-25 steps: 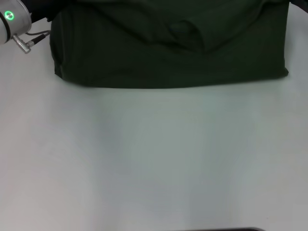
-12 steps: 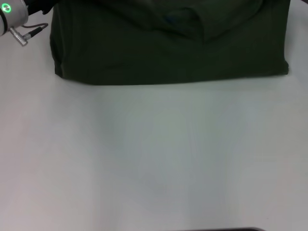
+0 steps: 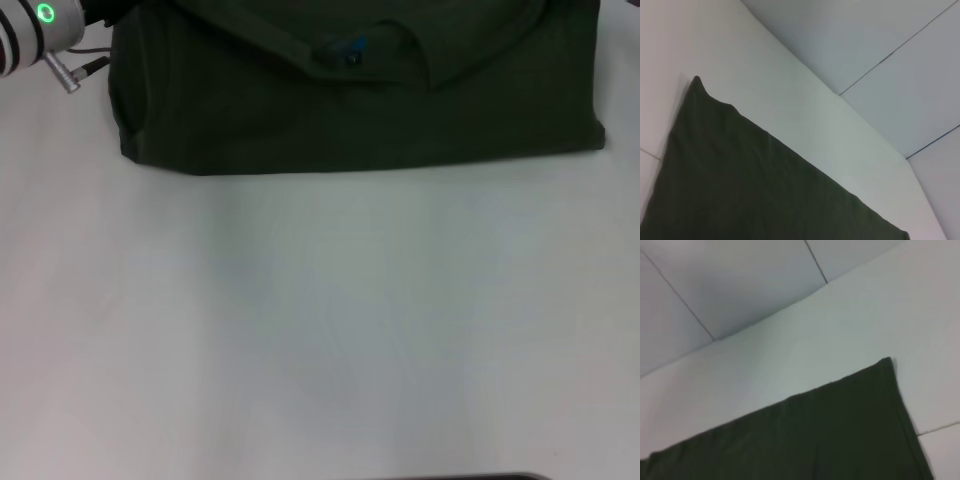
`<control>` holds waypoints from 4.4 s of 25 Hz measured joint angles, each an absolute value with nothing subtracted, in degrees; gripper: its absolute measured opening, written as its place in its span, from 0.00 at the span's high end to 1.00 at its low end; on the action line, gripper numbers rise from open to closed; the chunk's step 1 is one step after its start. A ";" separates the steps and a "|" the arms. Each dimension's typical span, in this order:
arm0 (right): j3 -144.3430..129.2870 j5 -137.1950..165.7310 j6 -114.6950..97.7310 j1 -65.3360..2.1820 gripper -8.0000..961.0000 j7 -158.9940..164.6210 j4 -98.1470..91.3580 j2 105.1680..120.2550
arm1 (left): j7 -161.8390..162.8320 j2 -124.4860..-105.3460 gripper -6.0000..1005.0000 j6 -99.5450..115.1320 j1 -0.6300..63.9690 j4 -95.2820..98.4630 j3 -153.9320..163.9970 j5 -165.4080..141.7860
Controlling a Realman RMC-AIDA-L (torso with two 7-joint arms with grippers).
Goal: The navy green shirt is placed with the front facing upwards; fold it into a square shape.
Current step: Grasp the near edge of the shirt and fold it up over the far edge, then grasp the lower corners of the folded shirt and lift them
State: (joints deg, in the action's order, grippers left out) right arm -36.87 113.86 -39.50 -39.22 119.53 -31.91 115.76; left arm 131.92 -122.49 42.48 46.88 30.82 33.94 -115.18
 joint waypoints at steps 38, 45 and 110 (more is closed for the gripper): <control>-41.25 117.79 -50.81 -38.19 0.27 120.19 -33.16 113.93 | 132.74 -118.68 0.35 63.00 41.37 35.22 34.36 -115.26; -34.09 117.06 -72.26 -33.61 0.04 120.81 -37.96 112.74 | 132.50 -115.59 0.33 75.43 39.14 38.49 36.89 -115.67; -32.69 120.85 -83.84 -28.65 0.04 129.29 -37.75 110.44 | 148.36 -115.40 0.39 57.10 38.84 33.28 55.81 -126.21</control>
State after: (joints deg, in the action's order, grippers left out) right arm -32.69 120.85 -83.84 -28.65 129.29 -37.75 110.44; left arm 148.36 -115.40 57.10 38.84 33.28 55.81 -126.21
